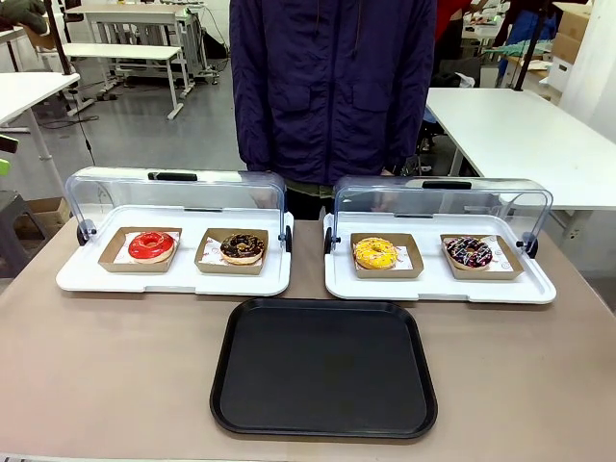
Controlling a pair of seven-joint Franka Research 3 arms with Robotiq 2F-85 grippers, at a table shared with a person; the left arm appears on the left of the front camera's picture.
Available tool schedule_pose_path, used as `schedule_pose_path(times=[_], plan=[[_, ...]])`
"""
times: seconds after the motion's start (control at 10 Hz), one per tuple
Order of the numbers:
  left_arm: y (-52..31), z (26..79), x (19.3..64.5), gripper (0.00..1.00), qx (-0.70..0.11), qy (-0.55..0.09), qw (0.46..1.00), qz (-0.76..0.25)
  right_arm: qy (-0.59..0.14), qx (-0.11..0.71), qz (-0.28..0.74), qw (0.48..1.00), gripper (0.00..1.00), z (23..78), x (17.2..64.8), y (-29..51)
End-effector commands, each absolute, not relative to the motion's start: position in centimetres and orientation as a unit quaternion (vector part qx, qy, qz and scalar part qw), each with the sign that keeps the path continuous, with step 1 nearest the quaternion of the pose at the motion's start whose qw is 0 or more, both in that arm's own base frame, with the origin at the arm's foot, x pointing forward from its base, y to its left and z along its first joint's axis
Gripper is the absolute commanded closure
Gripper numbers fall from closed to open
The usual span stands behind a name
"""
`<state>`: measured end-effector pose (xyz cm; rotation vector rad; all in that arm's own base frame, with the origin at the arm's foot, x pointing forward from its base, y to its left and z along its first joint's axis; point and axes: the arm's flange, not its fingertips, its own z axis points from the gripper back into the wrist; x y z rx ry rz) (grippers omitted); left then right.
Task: Move the second donut from the left to the tray.
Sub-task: Pick up the Paper togo box containing the Donut indicated by the person and place it on the Handle tray.
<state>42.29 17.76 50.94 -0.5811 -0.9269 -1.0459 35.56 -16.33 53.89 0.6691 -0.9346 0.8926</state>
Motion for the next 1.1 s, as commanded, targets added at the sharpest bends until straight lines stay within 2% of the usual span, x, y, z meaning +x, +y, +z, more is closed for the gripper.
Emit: schedule_pose_path(times=[0.0,1.0], plan=[[17.68,51.13,42.25,0.00,-0.266,-0.422,0.723,-0.478,-0.440,0.306,0.412,0.737,0.00,53.88,35.84,-16.21],[17.68,51.13,42.25,0.00,-0.266,-0.422,0.723,-0.478,-0.440,0.306,0.412,0.737,0.00,53.88,35.84,-16.21]])
